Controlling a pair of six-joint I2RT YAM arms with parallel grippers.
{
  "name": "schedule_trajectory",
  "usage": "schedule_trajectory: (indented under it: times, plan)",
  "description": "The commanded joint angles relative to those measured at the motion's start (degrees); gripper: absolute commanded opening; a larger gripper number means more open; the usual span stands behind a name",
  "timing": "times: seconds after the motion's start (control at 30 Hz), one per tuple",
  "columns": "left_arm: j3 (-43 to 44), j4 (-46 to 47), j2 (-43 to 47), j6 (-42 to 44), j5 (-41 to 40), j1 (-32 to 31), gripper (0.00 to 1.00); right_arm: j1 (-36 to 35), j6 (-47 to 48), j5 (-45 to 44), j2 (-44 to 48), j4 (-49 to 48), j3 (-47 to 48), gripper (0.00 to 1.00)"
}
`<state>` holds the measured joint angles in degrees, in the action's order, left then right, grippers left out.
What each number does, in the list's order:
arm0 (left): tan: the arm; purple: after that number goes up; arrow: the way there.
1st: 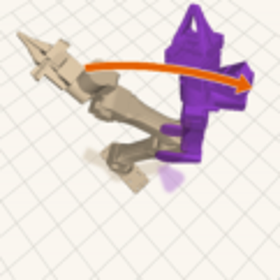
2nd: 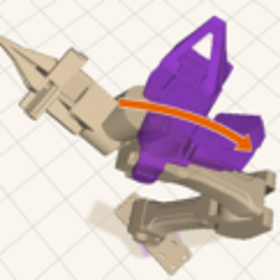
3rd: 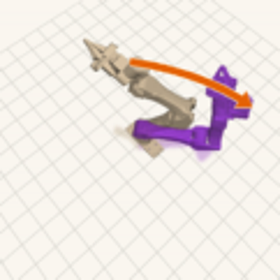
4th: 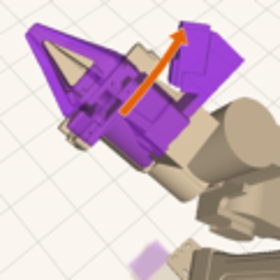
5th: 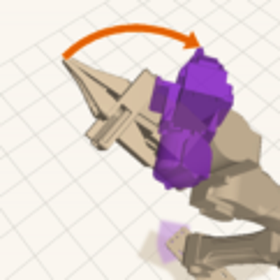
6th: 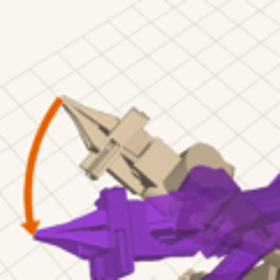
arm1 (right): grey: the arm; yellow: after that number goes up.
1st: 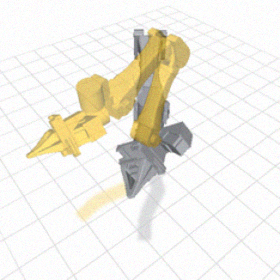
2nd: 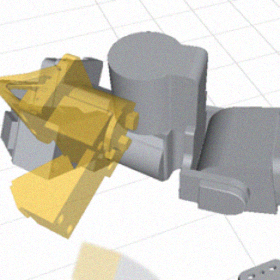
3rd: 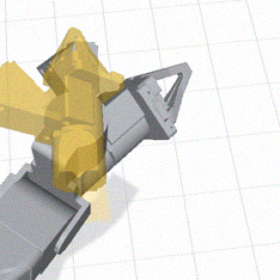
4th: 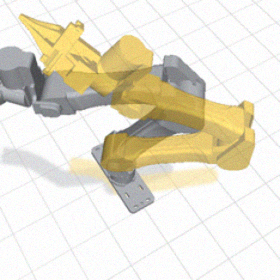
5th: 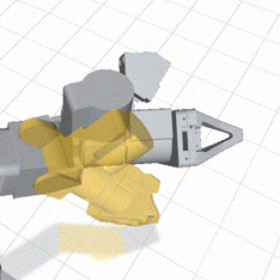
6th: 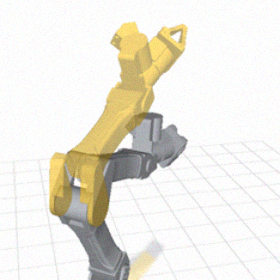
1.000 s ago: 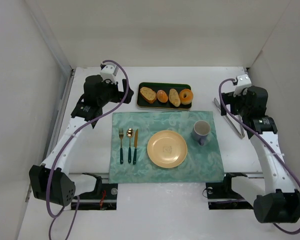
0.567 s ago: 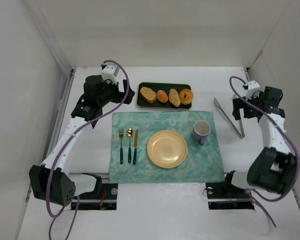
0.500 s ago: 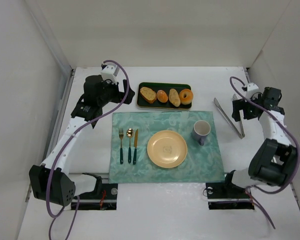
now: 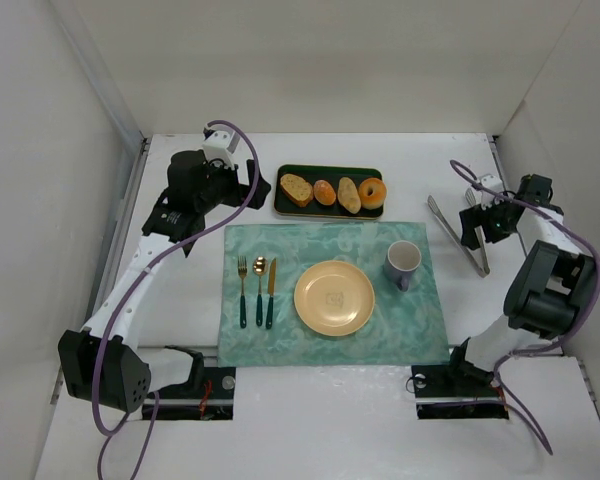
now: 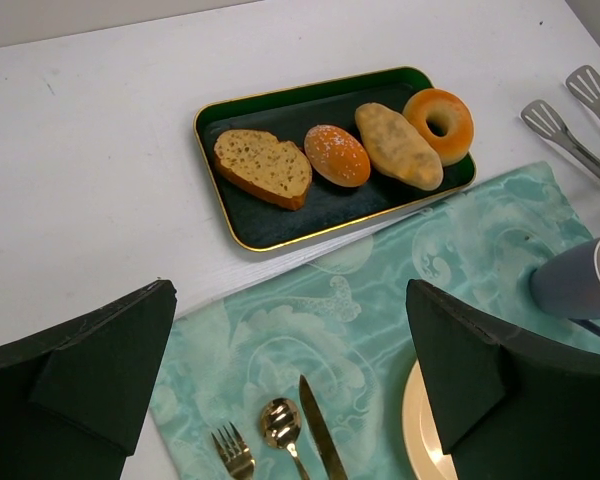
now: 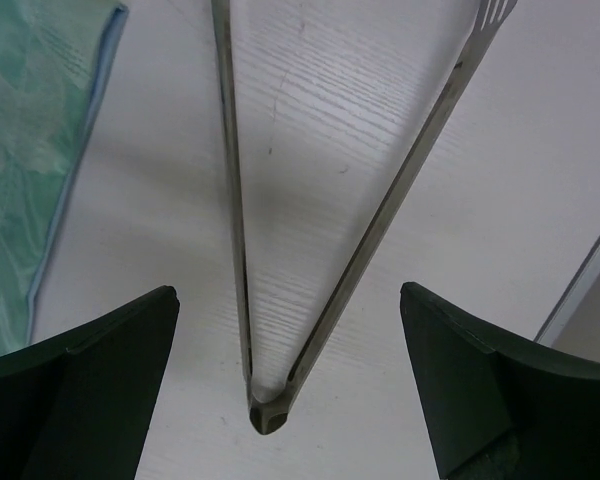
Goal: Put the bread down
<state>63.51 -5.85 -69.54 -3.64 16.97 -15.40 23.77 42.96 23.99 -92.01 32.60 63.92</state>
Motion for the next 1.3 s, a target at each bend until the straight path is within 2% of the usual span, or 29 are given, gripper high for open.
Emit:
schedule_trajectory:
  times: [0.0, 0.2, 0.7, 1.27]
  plan:
    - [2.2, 2.0, 1.5, -0.4, 1.3, -0.2, 1.0, 1.3, 3.1, 0.4, -3.6, -0.6, 3.7, 0.97]
    - [2.2, 2.0, 2.0, -0.4, 1.3, -0.2, 1.0, 1.3, 4.1, 1.8, -8.1, 4.0, 8.8, 0.97]
    - [2.2, 2.0, 2.0, -0.4, 1.3, -0.2, 1.0, 1.3, 8.2, 2.3, -11.8, 8.1, 9.8, 0.97]
    - [2.2, 2.0, 1.5, -0.4, 1.3, -0.2, 1.0, 1.3, 8.7, -1.0, -13.4, 6.3, 8.2, 0.92]
